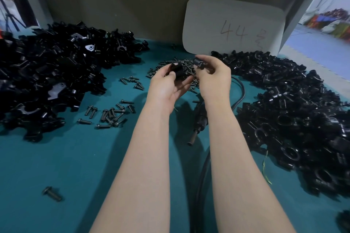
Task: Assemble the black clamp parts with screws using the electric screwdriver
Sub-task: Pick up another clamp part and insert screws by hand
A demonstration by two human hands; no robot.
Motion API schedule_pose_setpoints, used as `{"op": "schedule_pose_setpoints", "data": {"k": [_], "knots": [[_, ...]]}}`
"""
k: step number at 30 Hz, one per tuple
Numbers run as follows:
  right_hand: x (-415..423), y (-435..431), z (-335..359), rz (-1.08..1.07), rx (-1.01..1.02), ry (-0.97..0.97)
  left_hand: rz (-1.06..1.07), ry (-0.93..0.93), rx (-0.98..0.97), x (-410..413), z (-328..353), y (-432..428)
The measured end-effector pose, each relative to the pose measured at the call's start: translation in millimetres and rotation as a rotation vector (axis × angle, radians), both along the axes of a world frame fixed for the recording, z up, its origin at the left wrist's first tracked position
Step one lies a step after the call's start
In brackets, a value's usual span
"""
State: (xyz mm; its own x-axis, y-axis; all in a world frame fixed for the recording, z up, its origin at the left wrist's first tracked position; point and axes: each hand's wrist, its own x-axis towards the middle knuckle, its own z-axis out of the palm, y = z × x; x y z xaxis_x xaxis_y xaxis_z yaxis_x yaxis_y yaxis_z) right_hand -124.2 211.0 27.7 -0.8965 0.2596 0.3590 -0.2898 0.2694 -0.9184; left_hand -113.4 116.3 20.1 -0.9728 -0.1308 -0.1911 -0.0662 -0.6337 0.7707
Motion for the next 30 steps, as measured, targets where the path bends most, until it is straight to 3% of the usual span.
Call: {"op": "schedule_pose_setpoints", "data": {"k": [6, 10, 16, 23, 30], "knots": [[5.9, -5.6, 1.5, 0.02, 0.115, 0.094, -0.04, -0.043, -0.096, -0.8, 4.9, 2.4], [4.0, -6.0, 0.7, 0.101, 0.149, 0.099, -0.06, 0.034, -0.236, -3.4, 6.3, 1.7], [0.8, -7.2, 0.3, 0.229, 0.021, -0.009, 0.149, 0.13, -0.484, -2.9, -0.8, 4.7], [-1.0, -4.6, -2.8, 0.22, 0.089, -0.088, 0.321, 0.161, -0.589, -1.1, -0.3, 7.2], [-3.3, -2.2, -1.4, 0.28, -0.266, -0.115, 0.226, 0.226, -0.55, 1.3, 2.0, 11.6]]}}
